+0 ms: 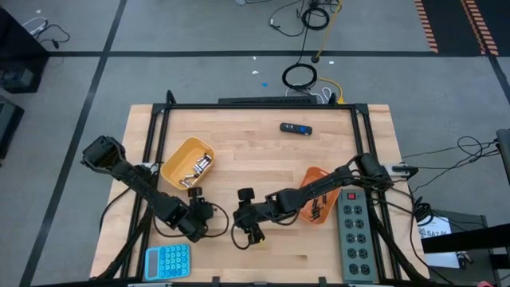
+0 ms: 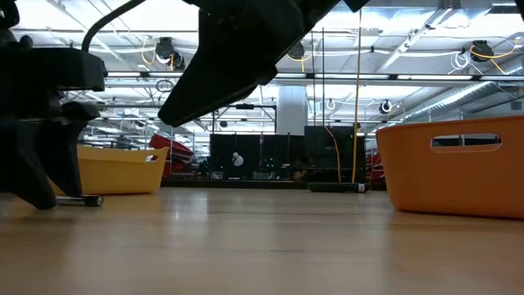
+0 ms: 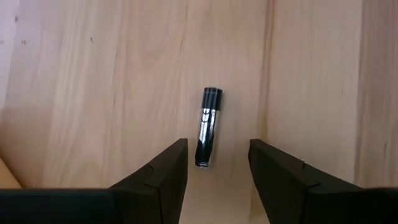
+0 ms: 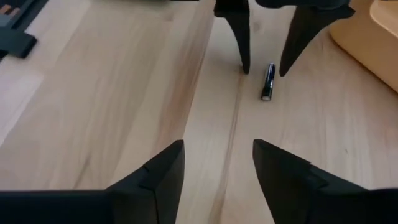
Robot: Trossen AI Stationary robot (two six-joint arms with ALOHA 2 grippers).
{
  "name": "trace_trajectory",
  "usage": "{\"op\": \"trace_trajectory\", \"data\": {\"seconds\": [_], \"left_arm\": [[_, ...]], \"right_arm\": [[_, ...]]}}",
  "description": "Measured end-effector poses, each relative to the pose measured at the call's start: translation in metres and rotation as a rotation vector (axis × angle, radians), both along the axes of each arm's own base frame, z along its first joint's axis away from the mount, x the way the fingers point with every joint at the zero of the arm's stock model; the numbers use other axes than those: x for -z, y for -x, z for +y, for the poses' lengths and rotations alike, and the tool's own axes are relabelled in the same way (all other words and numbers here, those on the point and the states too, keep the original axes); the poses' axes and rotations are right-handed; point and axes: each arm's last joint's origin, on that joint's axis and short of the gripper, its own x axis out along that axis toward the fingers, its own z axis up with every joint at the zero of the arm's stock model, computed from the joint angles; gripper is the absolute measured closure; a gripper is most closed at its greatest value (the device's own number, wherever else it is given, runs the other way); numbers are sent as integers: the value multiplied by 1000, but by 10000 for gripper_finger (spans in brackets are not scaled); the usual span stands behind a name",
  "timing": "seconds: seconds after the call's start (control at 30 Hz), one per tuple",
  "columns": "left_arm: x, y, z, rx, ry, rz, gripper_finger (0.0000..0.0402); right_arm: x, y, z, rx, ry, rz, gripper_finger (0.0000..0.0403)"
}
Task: Sort batteries
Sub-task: Put the silver battery into the yellow bin
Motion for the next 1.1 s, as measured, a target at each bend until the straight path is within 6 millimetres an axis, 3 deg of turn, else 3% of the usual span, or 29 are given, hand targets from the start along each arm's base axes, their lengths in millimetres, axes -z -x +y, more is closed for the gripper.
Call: {"op": "trace_trajectory", "data": {"seconds": [0.33,0.67,1.1], "left_arm": [[1,-11,12,52,57,58,240],[1,-22,27,121,148,121,375],[-8,-25,33,107,43,53,379]], "right_arm": [[-15,18,25,-28,-13,33,222],[-47,50,48,44,72,13,222],[-80,82,48,207,126,7,222]]}}
